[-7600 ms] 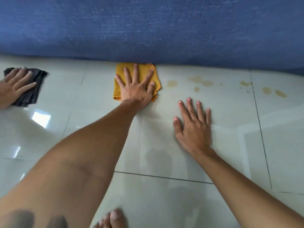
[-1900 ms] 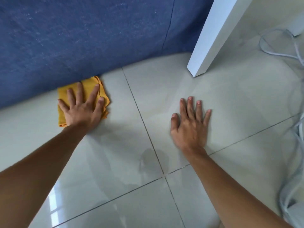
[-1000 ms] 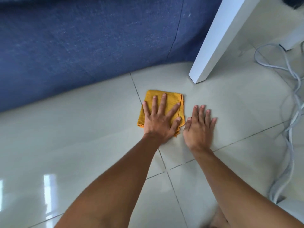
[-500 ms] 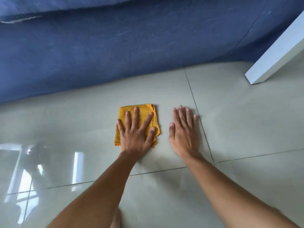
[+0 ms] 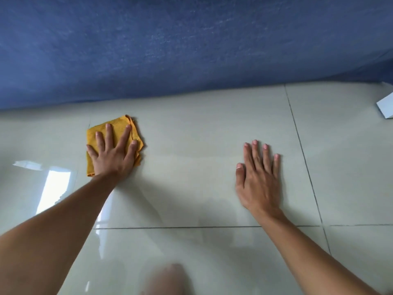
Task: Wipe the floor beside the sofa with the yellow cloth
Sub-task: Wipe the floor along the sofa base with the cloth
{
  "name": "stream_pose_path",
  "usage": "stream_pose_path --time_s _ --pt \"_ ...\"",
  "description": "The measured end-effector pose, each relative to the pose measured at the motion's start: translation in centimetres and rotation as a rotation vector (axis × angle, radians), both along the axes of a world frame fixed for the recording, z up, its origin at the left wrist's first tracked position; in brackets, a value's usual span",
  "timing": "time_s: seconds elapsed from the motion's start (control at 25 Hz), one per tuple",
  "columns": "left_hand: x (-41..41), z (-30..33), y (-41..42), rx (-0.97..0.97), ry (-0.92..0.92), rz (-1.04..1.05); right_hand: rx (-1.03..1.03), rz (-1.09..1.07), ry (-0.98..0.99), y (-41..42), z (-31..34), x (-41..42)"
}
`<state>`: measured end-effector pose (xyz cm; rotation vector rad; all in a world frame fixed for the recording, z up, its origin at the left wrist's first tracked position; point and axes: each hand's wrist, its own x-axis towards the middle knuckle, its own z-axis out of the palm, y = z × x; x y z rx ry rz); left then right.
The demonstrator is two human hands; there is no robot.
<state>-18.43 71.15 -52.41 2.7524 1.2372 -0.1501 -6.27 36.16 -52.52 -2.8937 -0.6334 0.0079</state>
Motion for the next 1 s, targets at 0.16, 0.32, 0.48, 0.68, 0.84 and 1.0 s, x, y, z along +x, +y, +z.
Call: stream_pose_path --time_s 0.16,0.32,0.48,0.68,0.84,1.0 --pt "4.8 -0.3 1.6 -0.013 -0.015 0.064 0.004 -0.002 -0.038 0.0 -0.7 0.1" --pt "9.2 -0.7 -1.7 0.004 -0.035 -0.038 0.012 -0.006 -0.056 -0.1 -1.0 0.0" --pt "13.9 -0.4 -7.8 -0.019 -0.058 -0.160 0.040 0.000 -0.029 -0.2 -0.5 0.1" --pt "18.7 -0.4 -16.2 -0.027 -0.073 -0.323 0.258 -0.052 0.016 -2.6 0.8 2.2" --pt "22.4 -0.3 -22.3 -0.027 -0.077 -0.436 0.178 -0.266 -0.036 -10.0 0.9 6.5" --pt "26.7 -0.2 -29.5 -0.031 -0.073 -0.542 0.086 -0.428 -0.018 -17.8 0.2 8.4"
